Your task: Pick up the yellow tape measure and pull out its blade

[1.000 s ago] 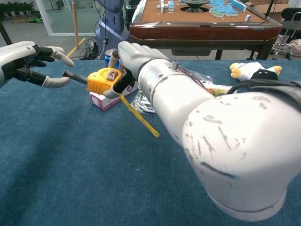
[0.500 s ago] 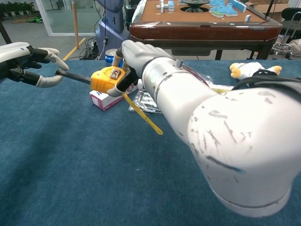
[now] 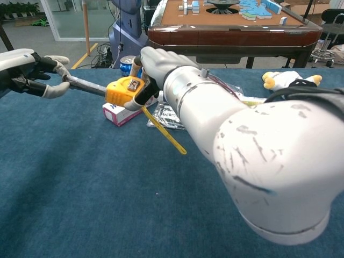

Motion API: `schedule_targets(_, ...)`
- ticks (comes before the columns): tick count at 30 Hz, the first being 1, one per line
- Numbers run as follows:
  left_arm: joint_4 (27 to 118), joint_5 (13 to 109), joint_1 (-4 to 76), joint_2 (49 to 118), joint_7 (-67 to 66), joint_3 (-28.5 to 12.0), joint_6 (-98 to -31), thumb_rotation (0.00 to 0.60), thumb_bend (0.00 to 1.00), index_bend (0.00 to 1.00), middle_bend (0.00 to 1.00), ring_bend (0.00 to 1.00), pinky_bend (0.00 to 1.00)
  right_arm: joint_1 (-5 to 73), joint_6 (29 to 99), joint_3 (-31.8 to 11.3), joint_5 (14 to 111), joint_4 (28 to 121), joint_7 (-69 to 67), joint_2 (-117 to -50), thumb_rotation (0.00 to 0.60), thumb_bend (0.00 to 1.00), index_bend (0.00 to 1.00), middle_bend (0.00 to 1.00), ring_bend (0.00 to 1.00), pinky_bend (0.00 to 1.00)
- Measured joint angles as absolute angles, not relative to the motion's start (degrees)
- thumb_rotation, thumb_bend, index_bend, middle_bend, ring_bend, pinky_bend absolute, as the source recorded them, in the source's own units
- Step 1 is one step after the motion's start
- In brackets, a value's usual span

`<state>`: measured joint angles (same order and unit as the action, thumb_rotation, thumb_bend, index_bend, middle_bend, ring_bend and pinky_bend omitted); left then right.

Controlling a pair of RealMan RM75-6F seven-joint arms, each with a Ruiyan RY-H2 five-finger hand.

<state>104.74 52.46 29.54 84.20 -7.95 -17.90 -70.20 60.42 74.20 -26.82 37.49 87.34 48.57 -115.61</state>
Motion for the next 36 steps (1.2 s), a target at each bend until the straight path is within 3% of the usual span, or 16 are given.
schedule_targets(19, 103.89, 54.14, 28.24, 82.97, -3.59, -17.45, -69.41, 0.600, 0.50, 0.58, 0.01, 0.00, 0.00, 57.86, 72.64, -24.51, 37.39, 90.20, 46.96, -112.02, 0.600, 0.57, 0.57, 0.56, 0.49, 0.37)
schedule_targets(36, 102.56, 59.47, 24.76, 79.41, 2.98, -15.46, -69.64, 0.600, 0.50, 0.58, 0.01, 0.00, 0.00, 50.56, 72.46, -17.05, 42.73, 97.55, 41.74, -102.82, 0.600, 0.57, 0.58, 0.56, 0.50, 0.37)
